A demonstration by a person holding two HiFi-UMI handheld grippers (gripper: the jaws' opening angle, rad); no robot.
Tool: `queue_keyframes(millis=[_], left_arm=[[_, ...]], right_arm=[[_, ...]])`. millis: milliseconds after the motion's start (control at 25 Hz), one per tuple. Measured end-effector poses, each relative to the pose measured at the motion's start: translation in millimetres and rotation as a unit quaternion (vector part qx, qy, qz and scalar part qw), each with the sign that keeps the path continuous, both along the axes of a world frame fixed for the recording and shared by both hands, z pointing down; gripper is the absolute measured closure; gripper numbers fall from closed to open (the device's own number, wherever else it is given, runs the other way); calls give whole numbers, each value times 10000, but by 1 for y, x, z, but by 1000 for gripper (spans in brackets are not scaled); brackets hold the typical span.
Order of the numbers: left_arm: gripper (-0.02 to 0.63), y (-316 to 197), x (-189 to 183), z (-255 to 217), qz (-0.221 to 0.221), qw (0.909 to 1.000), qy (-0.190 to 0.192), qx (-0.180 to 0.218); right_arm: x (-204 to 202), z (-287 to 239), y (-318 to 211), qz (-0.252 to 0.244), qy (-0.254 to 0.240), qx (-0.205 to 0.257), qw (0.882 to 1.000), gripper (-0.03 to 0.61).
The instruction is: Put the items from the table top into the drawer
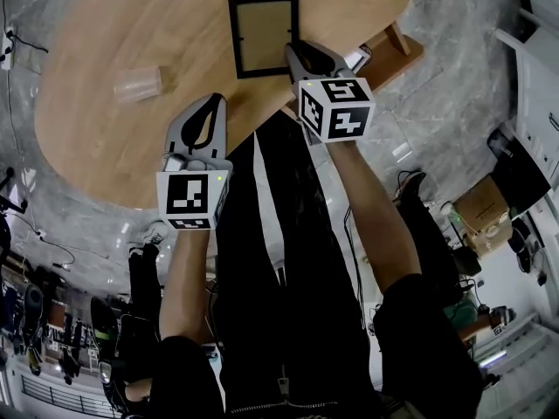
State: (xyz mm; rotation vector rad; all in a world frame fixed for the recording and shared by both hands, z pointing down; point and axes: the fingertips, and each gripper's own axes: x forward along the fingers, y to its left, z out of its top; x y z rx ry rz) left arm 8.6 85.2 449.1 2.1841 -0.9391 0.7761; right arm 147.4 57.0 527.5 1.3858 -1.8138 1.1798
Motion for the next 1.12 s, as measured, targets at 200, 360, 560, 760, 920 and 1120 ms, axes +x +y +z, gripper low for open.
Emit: queue_keyframes(millis=[200,360,560,760,920,1120], left_arm=[[598,2,2,1,120,9999,18,-58],[598,3,8,0,249,9997,11,-72],[598,6,19,-6,427,9991,55,-58],[598,6,29,-7,591,9982,54,-59],[598,7,39,-7,720,9974,53,-73],[598,9,56,-9,987,9951,59,-66]], right_arm=[[2,-1,-1,-22,29,6,10000,525],[1,-7,1,-152,124,174,9997,527],[13,-17,11,-23,66,180,9998,528],[31,-24,20,32,138,210,9997,528],[45,-28,27,99,190,224,9995,528],[65,-35,38,171,288,271,9991,528]])
